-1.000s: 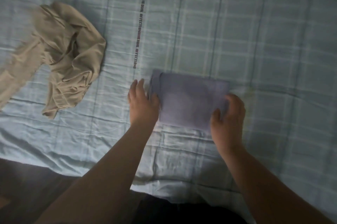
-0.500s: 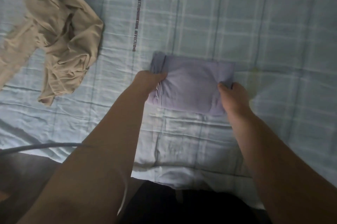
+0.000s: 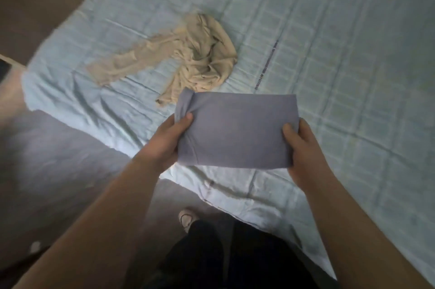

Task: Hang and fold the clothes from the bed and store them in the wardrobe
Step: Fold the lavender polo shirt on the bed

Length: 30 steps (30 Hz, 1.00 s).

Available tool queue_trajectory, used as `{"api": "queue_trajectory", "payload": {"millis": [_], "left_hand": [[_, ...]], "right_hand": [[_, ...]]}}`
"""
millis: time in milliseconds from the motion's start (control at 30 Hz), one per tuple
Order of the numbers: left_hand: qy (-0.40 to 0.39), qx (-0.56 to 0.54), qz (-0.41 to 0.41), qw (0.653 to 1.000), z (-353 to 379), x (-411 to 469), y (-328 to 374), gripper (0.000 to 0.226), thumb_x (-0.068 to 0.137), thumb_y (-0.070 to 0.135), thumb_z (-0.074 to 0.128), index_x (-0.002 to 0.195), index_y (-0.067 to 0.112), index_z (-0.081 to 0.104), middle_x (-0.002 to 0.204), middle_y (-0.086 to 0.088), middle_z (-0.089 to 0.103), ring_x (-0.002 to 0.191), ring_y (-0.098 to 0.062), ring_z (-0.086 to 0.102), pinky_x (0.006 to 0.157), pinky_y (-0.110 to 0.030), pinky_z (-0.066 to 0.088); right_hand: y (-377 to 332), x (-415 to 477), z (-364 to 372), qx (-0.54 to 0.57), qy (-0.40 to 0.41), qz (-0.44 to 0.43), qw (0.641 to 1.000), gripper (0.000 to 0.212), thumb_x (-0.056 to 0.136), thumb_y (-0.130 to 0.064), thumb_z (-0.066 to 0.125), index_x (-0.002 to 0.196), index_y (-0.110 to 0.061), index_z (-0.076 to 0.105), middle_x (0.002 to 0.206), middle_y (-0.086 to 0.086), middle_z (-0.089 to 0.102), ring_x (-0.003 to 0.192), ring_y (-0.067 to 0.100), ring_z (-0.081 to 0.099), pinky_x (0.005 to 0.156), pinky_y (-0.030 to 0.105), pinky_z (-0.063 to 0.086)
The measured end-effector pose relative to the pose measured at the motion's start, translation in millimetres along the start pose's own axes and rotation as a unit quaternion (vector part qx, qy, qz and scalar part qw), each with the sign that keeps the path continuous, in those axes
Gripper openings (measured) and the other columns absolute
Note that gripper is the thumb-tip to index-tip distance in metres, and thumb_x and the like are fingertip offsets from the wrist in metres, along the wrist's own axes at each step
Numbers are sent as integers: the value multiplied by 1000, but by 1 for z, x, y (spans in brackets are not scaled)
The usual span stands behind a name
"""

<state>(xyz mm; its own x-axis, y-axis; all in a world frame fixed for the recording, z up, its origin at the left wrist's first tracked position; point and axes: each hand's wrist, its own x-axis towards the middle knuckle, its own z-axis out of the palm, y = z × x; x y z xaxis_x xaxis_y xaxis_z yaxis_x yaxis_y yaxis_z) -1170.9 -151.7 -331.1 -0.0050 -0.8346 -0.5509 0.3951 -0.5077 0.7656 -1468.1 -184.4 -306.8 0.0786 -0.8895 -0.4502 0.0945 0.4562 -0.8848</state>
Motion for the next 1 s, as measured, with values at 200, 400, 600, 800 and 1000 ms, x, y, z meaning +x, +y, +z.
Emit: {"api": "queue_trajectory", "payload": {"millis": [200,400,600,800,1000], "left_hand": [[146,-23,158,976,-133,-191,114,36,98,30,60,130,13,60,129,-15,66,118,-32,64,93,-43,56],[362,-43,341,866,-207,-362,189,33,92,36,65,121,22,62,124,-9,68,116,-24,64,96,-43,52],[480,-39,413,773,-257,-443,224,39,81,65,68,109,37,68,116,3,71,112,-21,67,95,-50,53],[543,-11,427,723,-303,-442,261,34,84,63,64,106,37,66,107,7,72,103,-17,69,84,-38,56],[641,90,419,636,-344,-411,330,14,92,50,53,90,36,57,85,16,65,78,1,61,69,-26,44]], "right_hand": [[-76,-74,217,7,-208,-59,976,32,93,-41,55,124,-34,62,130,-1,66,120,20,62,90,38,56],[-133,-136,405,-8,-372,-133,919,36,87,-52,66,118,-34,63,128,1,66,119,21,62,101,51,49],[-169,-174,533,-28,-455,-216,863,39,84,-59,66,112,-32,65,121,2,68,114,21,62,105,55,44],[-184,-154,612,-47,-486,-257,834,43,84,-64,64,112,-32,64,115,-3,70,106,14,64,97,44,49],[-207,-103,692,-92,-442,-373,811,35,90,-69,47,104,-39,58,97,-22,67,85,-9,60,68,6,45]]}}
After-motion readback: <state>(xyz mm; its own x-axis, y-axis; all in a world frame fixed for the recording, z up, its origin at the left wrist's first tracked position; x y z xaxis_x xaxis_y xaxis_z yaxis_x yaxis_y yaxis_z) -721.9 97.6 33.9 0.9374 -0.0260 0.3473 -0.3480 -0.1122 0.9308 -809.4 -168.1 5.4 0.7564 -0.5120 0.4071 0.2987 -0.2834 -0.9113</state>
